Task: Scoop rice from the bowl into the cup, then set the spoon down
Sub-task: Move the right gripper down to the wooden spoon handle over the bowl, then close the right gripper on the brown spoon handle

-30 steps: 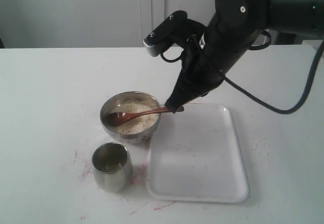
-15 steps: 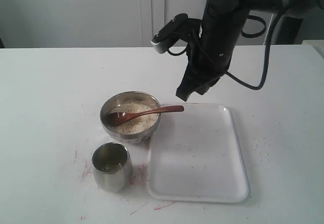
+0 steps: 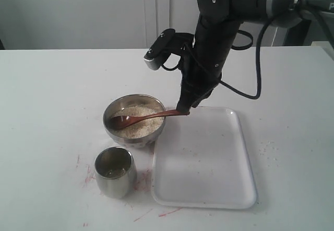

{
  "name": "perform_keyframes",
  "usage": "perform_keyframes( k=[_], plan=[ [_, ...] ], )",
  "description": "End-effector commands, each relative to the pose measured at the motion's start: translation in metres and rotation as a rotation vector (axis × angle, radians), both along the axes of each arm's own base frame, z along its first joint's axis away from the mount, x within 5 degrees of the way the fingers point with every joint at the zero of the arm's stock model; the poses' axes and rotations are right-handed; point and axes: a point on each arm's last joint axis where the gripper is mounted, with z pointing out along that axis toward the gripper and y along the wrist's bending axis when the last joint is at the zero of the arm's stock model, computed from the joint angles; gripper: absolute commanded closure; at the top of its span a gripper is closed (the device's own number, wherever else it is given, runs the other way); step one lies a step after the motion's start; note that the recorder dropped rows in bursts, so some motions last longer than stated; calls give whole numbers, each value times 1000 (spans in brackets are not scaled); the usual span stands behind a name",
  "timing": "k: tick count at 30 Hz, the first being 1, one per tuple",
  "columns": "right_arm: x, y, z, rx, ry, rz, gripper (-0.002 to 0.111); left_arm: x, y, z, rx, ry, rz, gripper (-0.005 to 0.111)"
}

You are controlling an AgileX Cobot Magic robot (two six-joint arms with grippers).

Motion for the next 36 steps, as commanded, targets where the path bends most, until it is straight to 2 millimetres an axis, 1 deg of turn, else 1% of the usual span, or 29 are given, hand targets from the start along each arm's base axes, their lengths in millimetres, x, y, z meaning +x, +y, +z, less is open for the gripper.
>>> perform_keyframes(
  k=[1,5,6,7,11,17,20,24,31,36],
  plan=[
    [1,1,3,-2,-24,63,85,0,0,2,-14,-7,-1,92],
    [1,3,3,8,-27,139,50,0,0,2,-14,-7,-1,92],
    [1,4,2,12,-25,146,46,0,0,2,-14,-7,-1,92],
    [0,4,2,14,-23,160,45,0,0,2,-14,-7,-1,92],
    [-1,7,3,13,-38,313,45,0,0,2,-14,-7,-1,92],
    [1,12,1,30,-73,425,45,0,0,2,-14,-7,-1,92],
    [3,12,-4,18,-66,445,45,0,0,2,-14,-7,-1,92],
    [6,13,-16,9,-41,450,45,0,0,2,-14,-7,-1,92],
    [16,14,-33,-23,-59,453,45,0,0,2,-14,-7,-1,92],
    [21,16,-34,-17,-110,442,45,0,0,2,-14,-7,-1,92]
  ],
)
